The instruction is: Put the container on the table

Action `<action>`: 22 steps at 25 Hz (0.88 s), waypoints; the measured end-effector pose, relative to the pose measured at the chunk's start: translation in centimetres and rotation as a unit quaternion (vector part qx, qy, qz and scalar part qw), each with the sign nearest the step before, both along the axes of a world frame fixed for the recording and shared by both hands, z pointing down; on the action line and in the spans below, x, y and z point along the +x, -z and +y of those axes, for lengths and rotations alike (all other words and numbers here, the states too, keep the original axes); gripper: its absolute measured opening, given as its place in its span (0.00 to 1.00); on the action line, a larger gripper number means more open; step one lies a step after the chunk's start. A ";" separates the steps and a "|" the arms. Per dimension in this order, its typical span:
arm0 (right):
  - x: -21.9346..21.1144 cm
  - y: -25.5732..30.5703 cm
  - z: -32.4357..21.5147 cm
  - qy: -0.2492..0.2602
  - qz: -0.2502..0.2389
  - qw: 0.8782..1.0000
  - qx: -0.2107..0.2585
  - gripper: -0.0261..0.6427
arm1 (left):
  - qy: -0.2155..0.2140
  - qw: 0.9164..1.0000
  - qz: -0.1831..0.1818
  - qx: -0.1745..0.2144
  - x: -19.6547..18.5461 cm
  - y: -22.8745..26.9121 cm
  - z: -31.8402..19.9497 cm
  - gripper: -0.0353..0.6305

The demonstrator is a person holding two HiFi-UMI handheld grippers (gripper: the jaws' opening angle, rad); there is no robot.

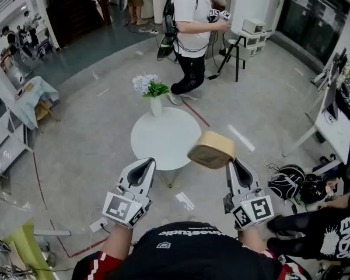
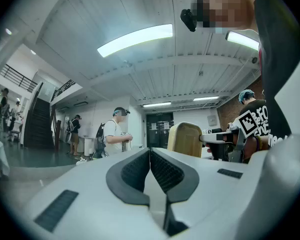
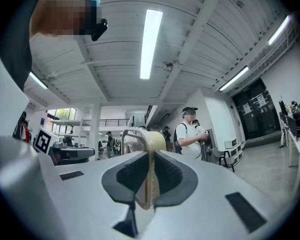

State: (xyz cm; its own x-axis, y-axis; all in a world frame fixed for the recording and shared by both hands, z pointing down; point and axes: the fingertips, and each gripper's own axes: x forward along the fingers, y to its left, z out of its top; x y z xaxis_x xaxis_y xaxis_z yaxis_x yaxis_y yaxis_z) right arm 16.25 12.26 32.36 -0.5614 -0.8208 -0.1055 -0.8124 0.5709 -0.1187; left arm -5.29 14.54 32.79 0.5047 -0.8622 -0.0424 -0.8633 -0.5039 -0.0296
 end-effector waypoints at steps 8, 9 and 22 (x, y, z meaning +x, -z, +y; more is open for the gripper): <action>-1.2 0.0 0.5 0.011 0.001 1.000 -0.002 0.11 | 0.002 1.000 0.001 -0.003 -0.7 -0.2 0.8 0.09; -1.4 0.0 0.5 0.012 0.001 1.000 -0.002 0.11 | 0.003 1.000 0.002 -0.003 -0.8 -0.3 0.8 0.09; -1.9 0.1 0.3 0.013 -0.012 1.000 -0.005 0.11 | -0.010 1.000 0.008 -0.011 -0.9 -0.8 0.2 0.09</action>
